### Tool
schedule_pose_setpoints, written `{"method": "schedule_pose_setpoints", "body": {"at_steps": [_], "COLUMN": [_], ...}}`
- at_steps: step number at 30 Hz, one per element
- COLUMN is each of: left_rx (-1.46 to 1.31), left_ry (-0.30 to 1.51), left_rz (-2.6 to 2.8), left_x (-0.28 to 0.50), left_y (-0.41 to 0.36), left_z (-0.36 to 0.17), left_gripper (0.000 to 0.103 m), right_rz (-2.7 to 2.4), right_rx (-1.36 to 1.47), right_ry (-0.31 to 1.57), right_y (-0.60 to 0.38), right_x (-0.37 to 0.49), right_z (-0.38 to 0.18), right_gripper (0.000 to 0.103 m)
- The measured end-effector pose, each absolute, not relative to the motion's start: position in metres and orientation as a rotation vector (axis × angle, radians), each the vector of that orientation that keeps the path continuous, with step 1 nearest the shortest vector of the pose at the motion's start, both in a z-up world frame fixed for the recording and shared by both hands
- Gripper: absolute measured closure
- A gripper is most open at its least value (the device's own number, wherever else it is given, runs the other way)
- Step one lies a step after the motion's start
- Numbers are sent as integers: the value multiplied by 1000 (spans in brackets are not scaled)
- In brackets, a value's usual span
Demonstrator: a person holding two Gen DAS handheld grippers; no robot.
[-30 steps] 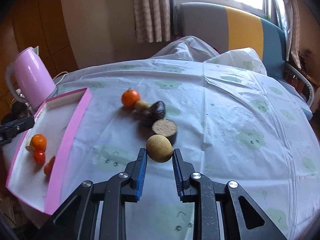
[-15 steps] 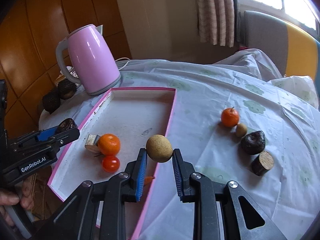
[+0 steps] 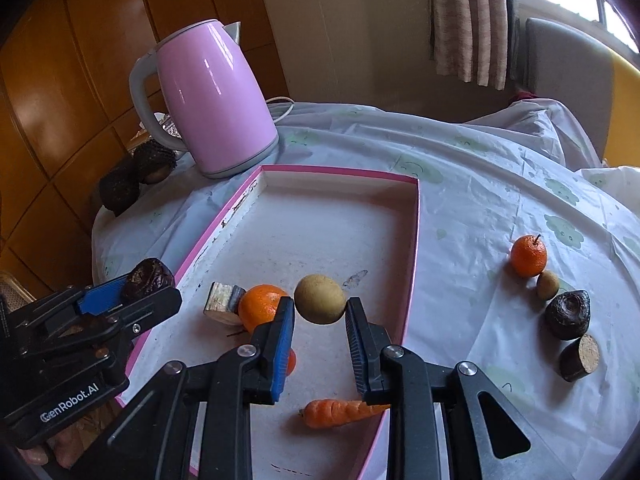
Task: Organize fruits
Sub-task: 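Carry the beet over the tray with the left gripper while the right gripper carries the round fruit there, then open the left gripper to drop the beet while the right gripper releases the round fruit into the tray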
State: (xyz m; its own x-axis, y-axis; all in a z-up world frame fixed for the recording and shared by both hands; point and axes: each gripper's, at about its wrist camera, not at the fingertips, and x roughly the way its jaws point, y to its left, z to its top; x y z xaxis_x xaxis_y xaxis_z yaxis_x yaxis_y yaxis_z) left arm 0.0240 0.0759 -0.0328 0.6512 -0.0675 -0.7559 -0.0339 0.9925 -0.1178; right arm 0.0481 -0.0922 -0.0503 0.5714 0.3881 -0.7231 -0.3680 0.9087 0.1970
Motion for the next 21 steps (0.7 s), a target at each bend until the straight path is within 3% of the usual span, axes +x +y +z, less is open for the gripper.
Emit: {"method": "schedule_pose_setpoints", "body": {"at_steps": [9, 21], "left_rx": [-131, -114], "left_ry": [866, 858], "left_rz": [-20, -43], "left_x": [23, 22], "left_y": [75, 67], "left_z": [-33, -30], "left_gripper": [55, 52], "right_rz": [432, 342], "right_rx": [73, 137], "right_ry": [879, 845], "right_y": [-96, -124], "right_x": [41, 24], "right_z": [-59, -55], "right_gripper": [75, 62]}}
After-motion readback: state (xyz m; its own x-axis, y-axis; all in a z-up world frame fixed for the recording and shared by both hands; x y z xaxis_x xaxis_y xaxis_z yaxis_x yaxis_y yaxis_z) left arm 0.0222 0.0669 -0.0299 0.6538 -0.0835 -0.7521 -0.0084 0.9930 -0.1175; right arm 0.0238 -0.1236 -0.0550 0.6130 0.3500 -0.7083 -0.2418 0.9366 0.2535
